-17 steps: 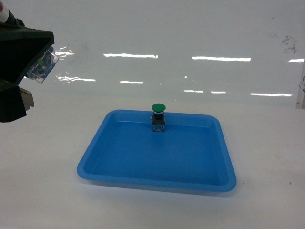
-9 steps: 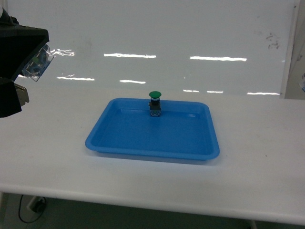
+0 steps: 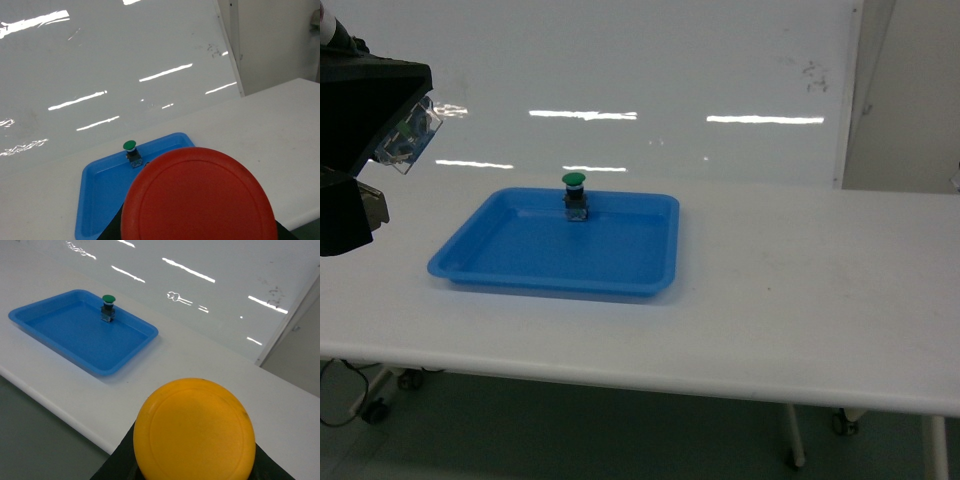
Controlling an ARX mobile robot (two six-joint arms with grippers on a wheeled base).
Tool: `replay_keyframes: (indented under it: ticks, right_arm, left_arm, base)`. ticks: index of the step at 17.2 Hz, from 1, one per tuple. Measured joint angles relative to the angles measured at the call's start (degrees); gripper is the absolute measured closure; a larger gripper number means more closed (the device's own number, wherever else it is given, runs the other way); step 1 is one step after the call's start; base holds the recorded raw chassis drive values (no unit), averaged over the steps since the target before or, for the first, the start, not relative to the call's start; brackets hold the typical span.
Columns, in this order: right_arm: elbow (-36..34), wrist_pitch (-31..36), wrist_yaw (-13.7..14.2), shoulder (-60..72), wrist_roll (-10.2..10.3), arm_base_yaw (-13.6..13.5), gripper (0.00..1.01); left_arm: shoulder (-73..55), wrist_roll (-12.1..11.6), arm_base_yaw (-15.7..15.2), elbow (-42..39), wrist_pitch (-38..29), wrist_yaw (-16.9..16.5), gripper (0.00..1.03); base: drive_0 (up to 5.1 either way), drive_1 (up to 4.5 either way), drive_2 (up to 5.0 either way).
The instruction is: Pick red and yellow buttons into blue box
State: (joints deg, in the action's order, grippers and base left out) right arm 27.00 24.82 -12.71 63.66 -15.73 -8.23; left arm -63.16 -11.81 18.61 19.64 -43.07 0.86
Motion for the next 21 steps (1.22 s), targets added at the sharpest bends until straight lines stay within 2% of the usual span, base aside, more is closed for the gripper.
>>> replay_keyframes:
  ticks: [21]
  right_arm:
    - [-0.11, 0.11, 0.02, 0.02, 0.02, 0.0, 0.75]
  left_arm:
    - [-0.09, 0.02, 0.04, 0.0, -0.22, -0.17, 0.79]
  base:
    - [3.9, -4.61, 0.8]
